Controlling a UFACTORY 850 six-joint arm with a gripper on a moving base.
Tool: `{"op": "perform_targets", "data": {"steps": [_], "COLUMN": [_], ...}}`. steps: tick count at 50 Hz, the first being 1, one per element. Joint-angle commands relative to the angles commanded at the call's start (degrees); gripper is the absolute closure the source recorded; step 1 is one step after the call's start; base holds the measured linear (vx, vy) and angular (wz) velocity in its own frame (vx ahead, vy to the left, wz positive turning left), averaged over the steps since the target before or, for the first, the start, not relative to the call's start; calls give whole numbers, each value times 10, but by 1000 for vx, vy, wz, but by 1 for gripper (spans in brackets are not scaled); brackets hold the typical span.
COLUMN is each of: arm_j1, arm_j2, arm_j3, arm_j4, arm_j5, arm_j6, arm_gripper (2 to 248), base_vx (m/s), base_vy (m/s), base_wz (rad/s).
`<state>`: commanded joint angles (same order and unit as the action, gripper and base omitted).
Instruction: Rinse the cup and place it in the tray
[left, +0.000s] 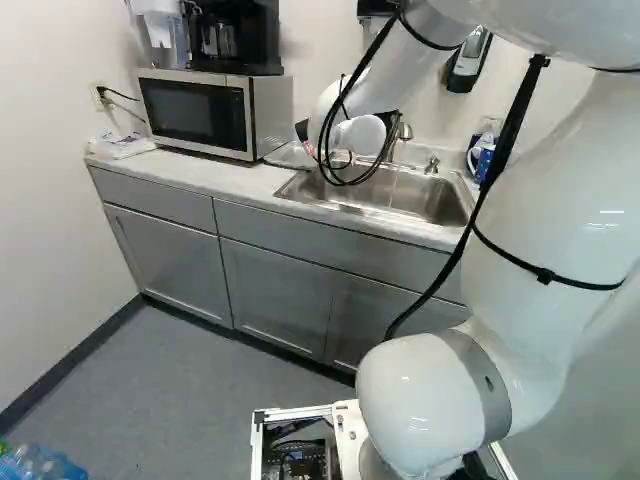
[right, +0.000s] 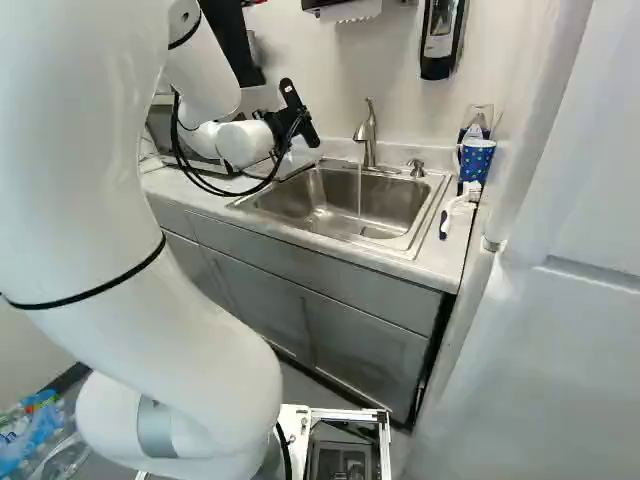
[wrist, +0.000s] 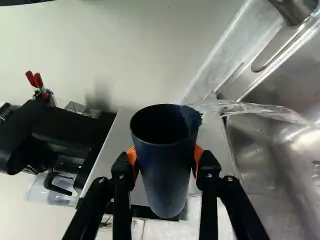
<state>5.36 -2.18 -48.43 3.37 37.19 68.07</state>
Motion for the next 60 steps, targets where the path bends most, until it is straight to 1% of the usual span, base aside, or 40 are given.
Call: {"op": "perform_targets", "data": {"steps": [60], "arm_j1": [0], "arm_j2": [0], "arm_j3": [0], "arm_j4": [0], "arm_j5": [0], "arm_j6": [361], "arm_gripper": [126], "base_vx": [0], "base_vy": [0], "base_wz": [0]}}
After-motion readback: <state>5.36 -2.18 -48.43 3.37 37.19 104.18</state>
